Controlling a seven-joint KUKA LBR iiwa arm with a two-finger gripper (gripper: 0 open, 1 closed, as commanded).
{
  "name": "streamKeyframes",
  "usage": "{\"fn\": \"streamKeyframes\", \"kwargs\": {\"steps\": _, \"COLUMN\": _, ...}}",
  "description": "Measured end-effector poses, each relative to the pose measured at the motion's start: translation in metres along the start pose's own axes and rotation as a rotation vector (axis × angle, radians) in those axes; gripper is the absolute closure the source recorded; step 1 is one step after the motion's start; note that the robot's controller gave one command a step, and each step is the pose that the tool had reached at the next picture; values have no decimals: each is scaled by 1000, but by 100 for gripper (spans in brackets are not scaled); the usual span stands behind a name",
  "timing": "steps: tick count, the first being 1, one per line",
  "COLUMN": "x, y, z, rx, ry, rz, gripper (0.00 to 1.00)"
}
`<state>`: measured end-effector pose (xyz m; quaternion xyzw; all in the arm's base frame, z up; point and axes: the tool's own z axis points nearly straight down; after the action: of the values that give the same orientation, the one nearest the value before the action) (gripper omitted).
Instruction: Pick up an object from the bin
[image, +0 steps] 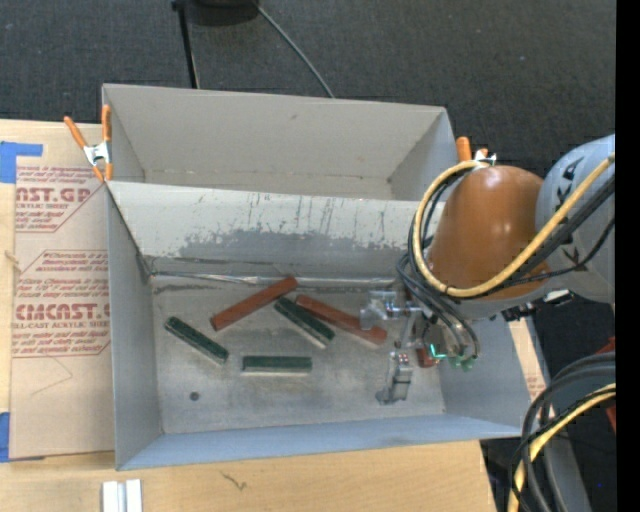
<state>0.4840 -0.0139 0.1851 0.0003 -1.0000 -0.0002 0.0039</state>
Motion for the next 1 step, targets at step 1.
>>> {"fn": "streamKeyframes", "kwargs": {"steps": 1, "x": -2, "y": 0, "z": -4, "rx": 0, "ry": -8, "rz": 0, "gripper": 0}}
